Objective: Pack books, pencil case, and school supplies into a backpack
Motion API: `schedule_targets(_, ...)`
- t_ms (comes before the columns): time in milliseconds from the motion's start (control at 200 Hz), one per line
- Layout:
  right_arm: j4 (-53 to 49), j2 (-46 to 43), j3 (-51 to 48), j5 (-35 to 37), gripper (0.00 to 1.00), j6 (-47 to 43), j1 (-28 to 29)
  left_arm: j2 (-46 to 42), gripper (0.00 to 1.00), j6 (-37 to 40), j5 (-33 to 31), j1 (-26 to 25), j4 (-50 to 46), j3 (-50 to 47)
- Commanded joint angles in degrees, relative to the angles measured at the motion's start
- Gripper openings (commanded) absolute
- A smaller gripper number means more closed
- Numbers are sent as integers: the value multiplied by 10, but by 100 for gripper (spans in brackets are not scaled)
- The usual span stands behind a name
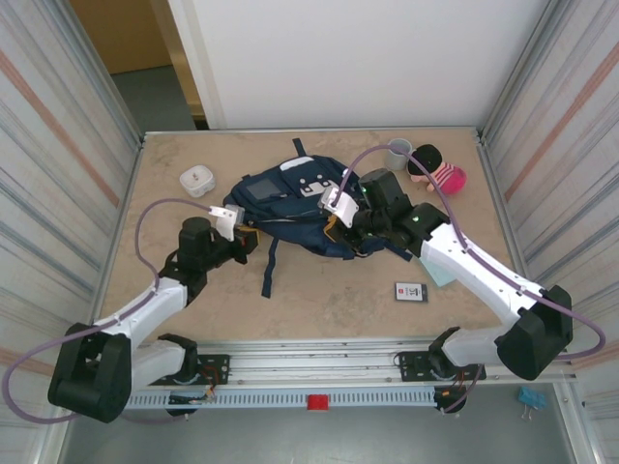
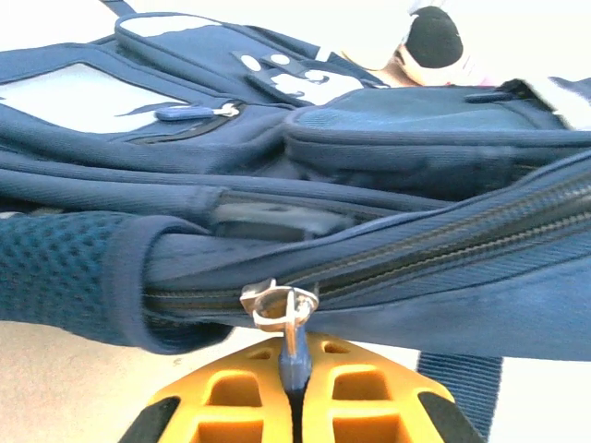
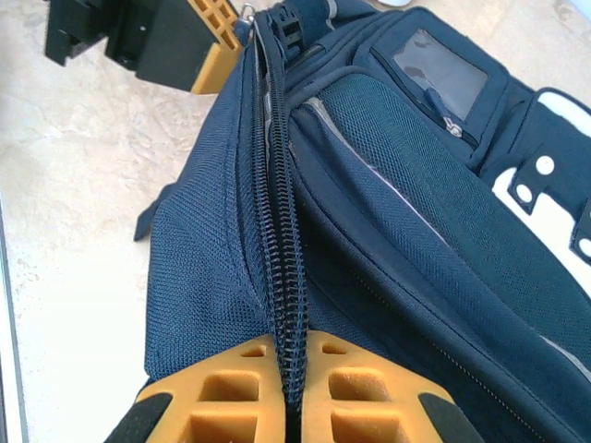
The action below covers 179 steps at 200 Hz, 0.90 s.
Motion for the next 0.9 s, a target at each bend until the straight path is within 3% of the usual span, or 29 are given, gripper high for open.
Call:
schedule_targets(0, 74, -14, -9, 28, 0, 32, 3, -28, 0, 27, 78, -1, -10, 18)
schedule_targets(241, 139, -2, -42, 68, 0, 72, 37, -39, 0, 43, 158, -26, -101, 75)
schedule_targets(376, 170, 10, -55, 127, 0, 87, 66, -30, 0, 47, 201, -49, -142, 111)
schedule_targets(566, 229, 29, -75, 135, 0, 132, 77, 3, 0, 75, 228, -82, -219, 172)
schedule_targets(742, 259, 51, -77, 119, 0, 157, 83, 22, 0, 81, 214, -110, -242, 194)
schedule_targets(892, 272, 60, -82, 97, 0, 172, 84, 29, 0, 80, 157, -142, -281, 203)
